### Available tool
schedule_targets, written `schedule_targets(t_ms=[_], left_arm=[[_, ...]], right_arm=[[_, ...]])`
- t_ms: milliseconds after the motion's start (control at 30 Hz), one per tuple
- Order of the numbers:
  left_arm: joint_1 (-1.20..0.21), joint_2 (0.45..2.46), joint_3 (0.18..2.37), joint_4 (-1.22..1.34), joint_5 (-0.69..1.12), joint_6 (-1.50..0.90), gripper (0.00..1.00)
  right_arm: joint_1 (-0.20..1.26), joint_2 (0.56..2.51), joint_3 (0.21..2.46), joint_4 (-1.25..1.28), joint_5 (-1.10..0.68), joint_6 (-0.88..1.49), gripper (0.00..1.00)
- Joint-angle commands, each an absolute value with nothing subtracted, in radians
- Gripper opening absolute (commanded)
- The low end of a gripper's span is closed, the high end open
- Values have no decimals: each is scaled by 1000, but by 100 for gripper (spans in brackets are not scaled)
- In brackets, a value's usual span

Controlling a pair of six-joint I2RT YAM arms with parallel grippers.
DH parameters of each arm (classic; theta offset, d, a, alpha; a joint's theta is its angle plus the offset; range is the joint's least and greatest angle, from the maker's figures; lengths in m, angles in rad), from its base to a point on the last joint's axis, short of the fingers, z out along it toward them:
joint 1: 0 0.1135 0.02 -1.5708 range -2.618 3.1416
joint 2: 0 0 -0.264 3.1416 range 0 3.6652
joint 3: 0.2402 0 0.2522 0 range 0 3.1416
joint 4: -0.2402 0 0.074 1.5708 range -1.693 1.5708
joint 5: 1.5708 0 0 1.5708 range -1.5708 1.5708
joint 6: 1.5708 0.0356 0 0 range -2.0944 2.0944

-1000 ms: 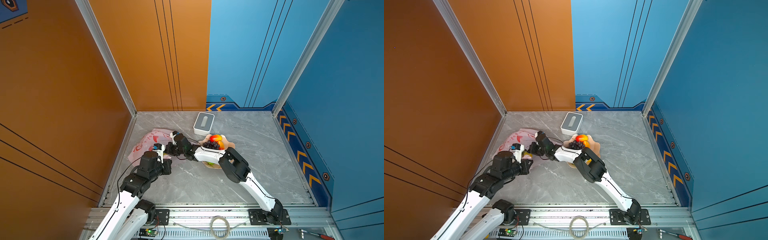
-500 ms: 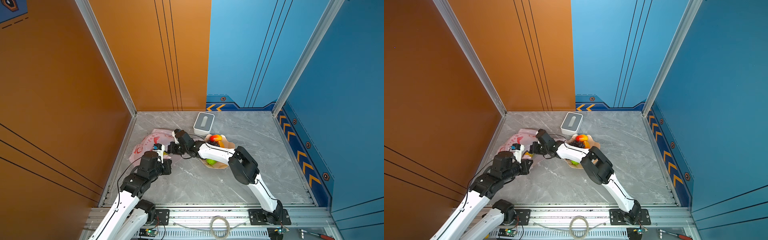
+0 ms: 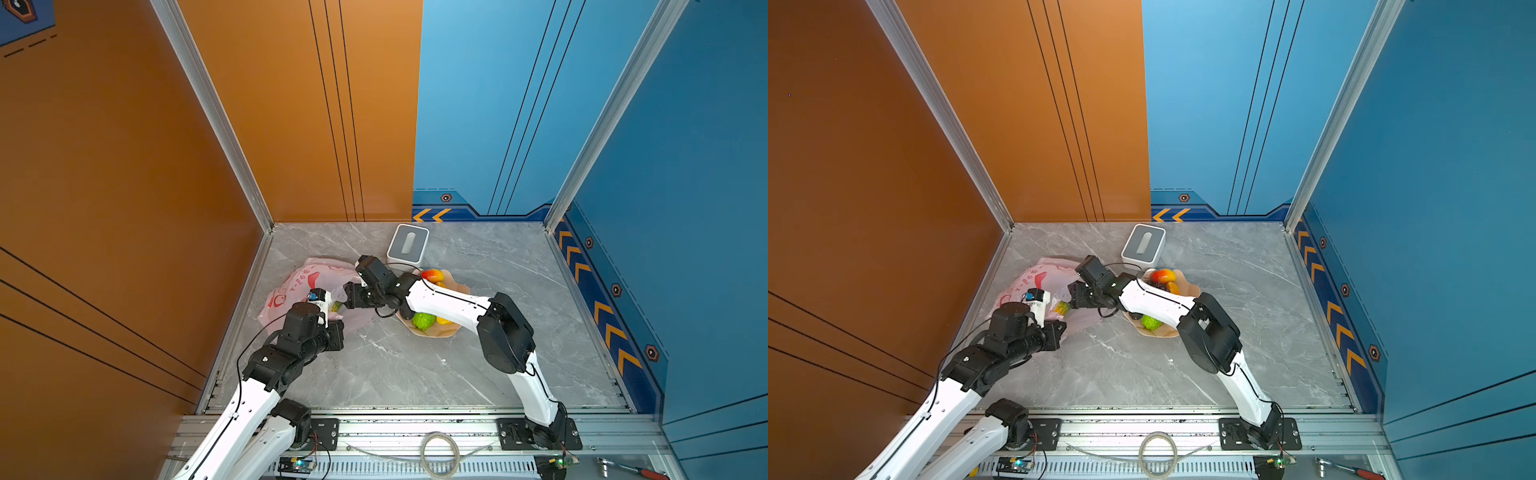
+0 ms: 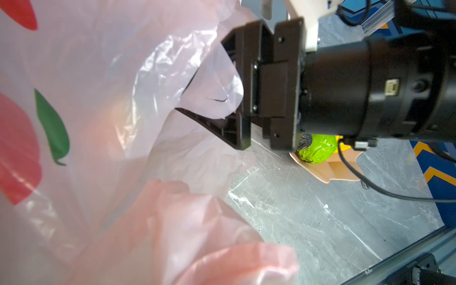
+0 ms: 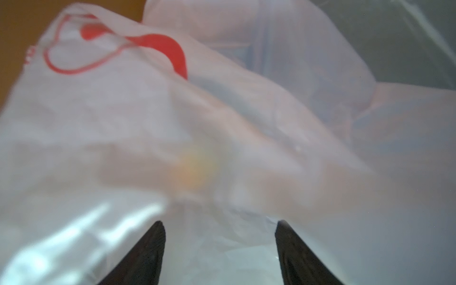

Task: Place the fruits into the plastic bag
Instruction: Place the fruit in the plastic bag, then pick up the fruit from the plate.

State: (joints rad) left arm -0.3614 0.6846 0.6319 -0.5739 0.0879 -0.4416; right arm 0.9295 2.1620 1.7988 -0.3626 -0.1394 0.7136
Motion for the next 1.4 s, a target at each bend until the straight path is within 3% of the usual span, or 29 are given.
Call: schedule_targets(t_ms=[0, 300, 333, 433, 467, 567, 600, 833, 1133, 1367], left_arm=[[-368, 682, 649, -595, 64, -440, 0], [-378, 660, 648, -595, 74, -442, 0], [-387, 658, 649, -595, 72, -442, 0], [-417, 656, 647, -599, 59, -443, 0], [-428, 654, 649, -604, 51, -442, 0], [-444, 646, 654, -616, 29, -442, 0], [-446, 642, 656, -620, 25, -442, 0], [-498, 620, 665, -642, -17, -433, 0], [-534, 639, 664, -646, -43, -434, 0], [-535, 655, 666, -649, -52, -433, 0]], right_arm=[[926, 2026, 1754, -489, -66, 643, 70], [950, 1777, 1618, -619, 25, 619, 73], [958, 1739, 1599, -636, 44, 620, 78], [996, 1614, 1547, -696, 136, 636, 80], [1011, 1570, 1526, -720, 170, 645, 87], [1045, 1441, 1460, -783, 243, 681, 88], [1049, 1403, 1433, -798, 257, 694, 100], [1046, 1161, 1286, -923, 304, 705, 100], [977, 1120, 1325, -1102, 320, 397, 100], [771, 1241, 1404, -1115, 125, 272, 100]])
